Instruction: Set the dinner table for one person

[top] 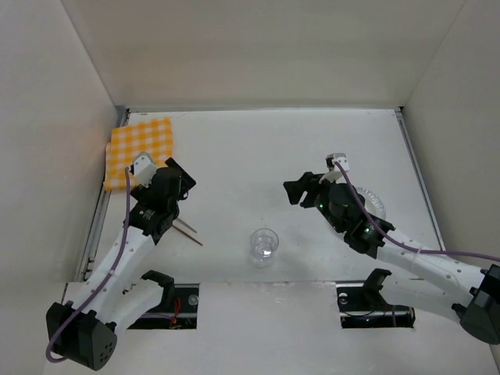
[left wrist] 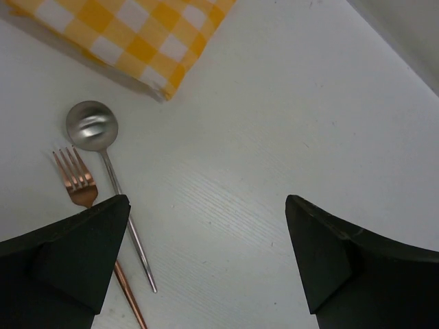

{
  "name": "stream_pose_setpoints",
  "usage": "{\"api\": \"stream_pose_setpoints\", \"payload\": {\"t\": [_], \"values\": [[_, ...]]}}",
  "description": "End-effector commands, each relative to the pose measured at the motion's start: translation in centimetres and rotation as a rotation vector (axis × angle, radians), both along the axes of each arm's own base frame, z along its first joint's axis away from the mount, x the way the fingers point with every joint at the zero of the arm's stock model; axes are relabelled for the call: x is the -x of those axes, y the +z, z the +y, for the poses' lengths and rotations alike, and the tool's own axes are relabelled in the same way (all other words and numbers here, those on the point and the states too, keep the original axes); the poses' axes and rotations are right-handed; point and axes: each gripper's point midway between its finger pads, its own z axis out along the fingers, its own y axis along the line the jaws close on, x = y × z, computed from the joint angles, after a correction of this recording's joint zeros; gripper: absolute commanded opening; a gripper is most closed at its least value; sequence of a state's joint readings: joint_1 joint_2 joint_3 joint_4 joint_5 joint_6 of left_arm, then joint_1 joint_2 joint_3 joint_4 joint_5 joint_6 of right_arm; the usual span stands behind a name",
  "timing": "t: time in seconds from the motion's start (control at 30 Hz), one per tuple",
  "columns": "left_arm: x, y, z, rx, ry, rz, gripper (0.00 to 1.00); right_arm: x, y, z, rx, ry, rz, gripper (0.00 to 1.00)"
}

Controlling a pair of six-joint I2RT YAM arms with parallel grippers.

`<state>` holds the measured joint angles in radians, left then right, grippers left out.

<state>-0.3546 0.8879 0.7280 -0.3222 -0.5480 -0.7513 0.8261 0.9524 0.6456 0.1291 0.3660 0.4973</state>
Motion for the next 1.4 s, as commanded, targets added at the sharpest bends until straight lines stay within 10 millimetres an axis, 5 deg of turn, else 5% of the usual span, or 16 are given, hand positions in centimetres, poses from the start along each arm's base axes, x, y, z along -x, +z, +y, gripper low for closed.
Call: {"api": "stream_pose_setpoints", "payload": {"t": [0.0,0.1,0.2,0.4,0.43,0.53,0.63,0.8,0.9,1.0,1.13,1.37], "values": [[-0.6,1.9,0.2,-0.017,-0.007,-0.037,1.0,-0.1,1.6,0.6,-0.055,0.011,-0.044,0.67],[-1.1,2.5,0.8,-0.022,0.015,-0.058,1.0,-0.3,1.3,0.8,-0.061,0.014,-0.044,0.73],[-2.0,3.0,1.6,-0.043,0.043,-0.074,1.0,-0.2,1.2,1.0,-0.057,0.027,-0.038,0.68],[-3.5,3.6,1.1,-0.014,0.024,-0.178,1.0,0.1,1.1,1.7,-0.055,0.063,-0.021,0.28],[-3.8,3.6,1.4,-0.007,0.028,-0.179,0.9,0.1,1.0,1.8,-0.052,0.065,-0.011,0.21],[-4.3,3.8,2.9,0.03,0.075,-0.191,0.33,0.2,0.5,2.0,-0.029,0.073,0.024,0.09],[-4.4,3.4,5.5,0.066,0.165,-0.185,0.16,0.3,0.4,2.1,-0.02,0.078,0.033,0.06],[-4.9,1.2,10.2,0.137,0.32,-0.145,0.21,0.5,0.2,2.5,-0.017,0.096,0.036,0.08],[-6.0,0.2,12.0,0.166,0.362,-0.123,0.33,0.6,-0.4,3.2,-0.009,0.126,0.054,0.11],[-7.2,-0.7,14.2,0.189,0.417,-0.127,0.43,0.7,-0.7,3.7,-0.01,0.151,0.064,0.21],[-9.9,-2.9,16.4,0.259,0.437,-0.08,0.54,0.7,-1.1,4.2,-0.011,0.167,0.067,0.45],[-11.5,-8.2,20.1,0.275,0.507,0.029,0.54,0.9,-1.3,4.5,-0.014,0.19,0.073,0.56]]}}
